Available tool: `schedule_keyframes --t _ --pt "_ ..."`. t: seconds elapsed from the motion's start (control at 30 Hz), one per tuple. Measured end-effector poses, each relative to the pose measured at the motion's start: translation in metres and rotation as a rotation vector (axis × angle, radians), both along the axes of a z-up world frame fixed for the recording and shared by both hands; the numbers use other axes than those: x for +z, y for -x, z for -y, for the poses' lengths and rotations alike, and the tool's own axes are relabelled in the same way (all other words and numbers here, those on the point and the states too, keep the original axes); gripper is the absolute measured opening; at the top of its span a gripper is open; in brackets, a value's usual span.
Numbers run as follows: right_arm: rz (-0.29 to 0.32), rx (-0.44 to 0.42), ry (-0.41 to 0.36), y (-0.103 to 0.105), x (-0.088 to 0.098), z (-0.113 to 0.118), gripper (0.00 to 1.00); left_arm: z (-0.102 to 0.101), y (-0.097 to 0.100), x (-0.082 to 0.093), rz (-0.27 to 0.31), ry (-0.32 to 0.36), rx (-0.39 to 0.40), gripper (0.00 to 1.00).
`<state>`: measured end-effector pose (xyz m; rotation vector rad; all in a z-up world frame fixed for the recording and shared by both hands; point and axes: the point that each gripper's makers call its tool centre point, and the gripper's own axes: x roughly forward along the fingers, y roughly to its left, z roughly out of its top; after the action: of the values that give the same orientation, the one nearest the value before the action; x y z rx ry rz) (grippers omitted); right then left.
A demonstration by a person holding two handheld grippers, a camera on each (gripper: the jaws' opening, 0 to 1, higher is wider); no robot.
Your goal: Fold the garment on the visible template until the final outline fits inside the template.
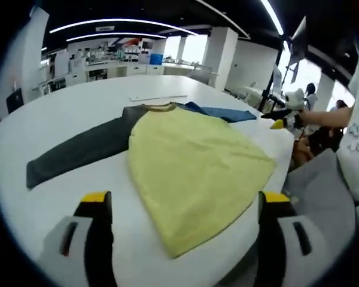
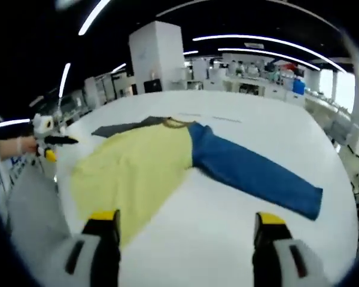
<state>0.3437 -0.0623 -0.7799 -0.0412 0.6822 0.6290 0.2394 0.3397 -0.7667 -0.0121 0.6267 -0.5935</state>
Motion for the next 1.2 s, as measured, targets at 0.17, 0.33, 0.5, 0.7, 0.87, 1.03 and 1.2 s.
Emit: schedule_keyframes --t 0.17,0.33,0.5,0.7,0.87,1.03,1.2 --pt "0.004 -0.1 -0.051 -0.024 0.013 0.029 0.9 0.0 -0.001 -0.001 0.0 0.011 -0.009 0.99" --pt "-0.024 -0.175 -0.108 -0.039 0.017 0.052 0.87 0.004 0.001 -0.001 0.002 0.023 -0.017 0.99" --pt "-0.04 -0.25 -0.121 -0.058 0.01 0.086 0.82 0.007 0.006 -0.002 -0.007 0.048 -0.019 0.99" --pt "-0.086 -0.396 -0.152 -0.076 -0.003 0.132 0.76 0.009 0.012 -0.003 -0.015 0.059 -0.013 0.99" --pt "-0.107 -0.468 -0.15 -0.09 -0.008 0.149 0.71 0.008 0.012 -0.006 -0.021 0.053 -0.009 0.98" --pt "-0.125 -0.529 -0.174 -0.108 -0.015 0.169 0.64 0.011 0.013 -0.006 -0.022 0.084 0.002 0.94" --pt "-0.148 -0.555 -0.158 -0.105 -0.023 0.17 0.59 0.009 0.016 -0.006 -0.019 0.098 0.022 0.95"
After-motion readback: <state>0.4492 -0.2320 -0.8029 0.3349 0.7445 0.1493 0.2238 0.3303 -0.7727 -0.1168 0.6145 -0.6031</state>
